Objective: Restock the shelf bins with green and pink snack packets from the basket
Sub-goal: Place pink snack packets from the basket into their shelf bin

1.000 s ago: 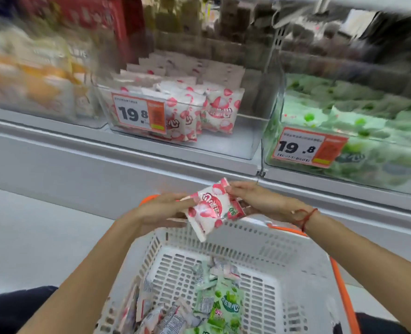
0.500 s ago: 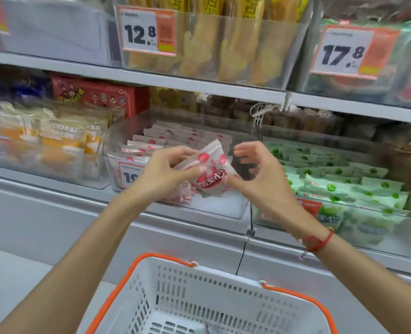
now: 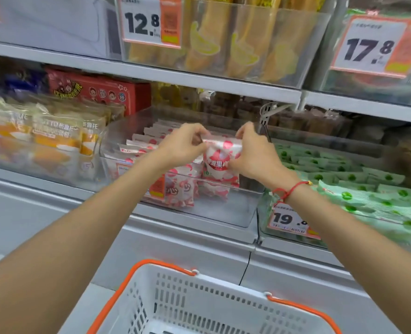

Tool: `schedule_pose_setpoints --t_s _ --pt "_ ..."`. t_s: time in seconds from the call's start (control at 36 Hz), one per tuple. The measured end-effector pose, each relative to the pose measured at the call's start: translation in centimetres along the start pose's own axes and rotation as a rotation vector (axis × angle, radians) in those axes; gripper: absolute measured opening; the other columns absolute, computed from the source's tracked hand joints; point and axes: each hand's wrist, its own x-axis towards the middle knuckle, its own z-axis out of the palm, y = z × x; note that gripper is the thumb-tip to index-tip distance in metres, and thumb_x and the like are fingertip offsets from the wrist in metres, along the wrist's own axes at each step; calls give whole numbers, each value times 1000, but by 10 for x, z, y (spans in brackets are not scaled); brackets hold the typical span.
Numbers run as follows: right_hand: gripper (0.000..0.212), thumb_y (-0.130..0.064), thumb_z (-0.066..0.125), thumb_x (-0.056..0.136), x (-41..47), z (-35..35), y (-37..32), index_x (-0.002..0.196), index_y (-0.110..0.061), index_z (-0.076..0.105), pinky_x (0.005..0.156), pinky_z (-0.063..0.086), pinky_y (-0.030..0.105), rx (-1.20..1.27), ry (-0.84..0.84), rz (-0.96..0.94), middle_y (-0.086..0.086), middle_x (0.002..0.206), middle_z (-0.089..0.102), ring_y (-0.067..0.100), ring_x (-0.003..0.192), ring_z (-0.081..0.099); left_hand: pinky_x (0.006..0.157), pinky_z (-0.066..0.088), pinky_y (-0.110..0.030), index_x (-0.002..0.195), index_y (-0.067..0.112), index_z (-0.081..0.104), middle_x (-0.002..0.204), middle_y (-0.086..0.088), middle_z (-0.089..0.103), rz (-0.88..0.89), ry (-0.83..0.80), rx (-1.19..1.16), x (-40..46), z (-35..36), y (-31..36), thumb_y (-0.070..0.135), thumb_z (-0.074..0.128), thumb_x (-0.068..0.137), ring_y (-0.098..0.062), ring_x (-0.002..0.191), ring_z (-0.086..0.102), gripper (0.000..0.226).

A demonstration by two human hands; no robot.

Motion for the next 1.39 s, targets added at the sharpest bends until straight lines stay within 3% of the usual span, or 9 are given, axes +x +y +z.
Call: schedule_pose_setpoints --t_s 0.11,0.42,0.5,0.58,0.75,0.86,1.03,1.22,1.39 --pt "42 -23 61 89 8 18 -3 124 -7 45 80 42 33 -177 -295 88 18 128 51 37 116 51 89 52 -41 113 25 65 110 1 69 -57 -11 236 -2 20 -15 29 64 89 -21 103 63 24" --pt "38 -22 71 83 23 34 -4 113 -9 53 75 41 35 -269 -282 84 12 117 57 32 108 55 99 34 -38 120 33 64 129 -6 55 -73 55 582 7 31 -9 38 66 87 -26 126 37 33" --pt "29 -22 70 83 21 34 1 103 -12 52 72 40 32 -256 -259 60 11 115 58 31 100 55 100 33 -39 123 31 62 131 -4 55 -70 59 568 6 30 -9 40 65 87 -26 126 37 37" --pt "46 -29 71 81 11 32 11 121 -13 54 82 43 36 -248 -177 -15 10 126 52 33 110 53 99 33 -39 123 29 61 130 -1 55 -34 136 474 -6 25 -7 37 66 87 -25 125 38 37" --pt "29 -15 71 79 -50 20 10 106 -19 62 73 47 34 77 261 -361 0 103 53 19 87 54 95 38 -34 112 31 66 119 7 62 60 421 234 -66 19 -5 31 67 86 -18 115 48 26" --pt "20 -14 71 78 -94 41 17 95 -22 66 70 44 25 276 179 -308 -11 90 56 7 75 52 82 47 -32 102 30 67 104 13 66 -48 448 18 -117 40 -21 28 66 85 -11 96 58 18" --pt "21 -12 72 78 -148 137 71 86 -30 64 69 51 29 332 -433 23 -11 76 63 8 65 57 77 50 -29 89 38 63 86 17 66 -416 65 -53 -184 104 -81 26 61 88 -10 84 63 11" --pt "20 -17 69 84 -232 238 98 104 -17 66 74 51 24 276 -983 123 6 95 68 13 81 61 90 50 -33 98 32 63 118 -2 63 -677 -653 49 -264 186 -178 19 51 94 -21 99 61 18" --pt "42 -31 64 89 -298 297 83 121 -4 60 91 49 36 186 -1280 4 13 120 61 27 107 58 104 38 -35 132 29 51 140 -6 43 -449 -1145 426 -327 227 -191 15 55 92 -25 130 41 43"
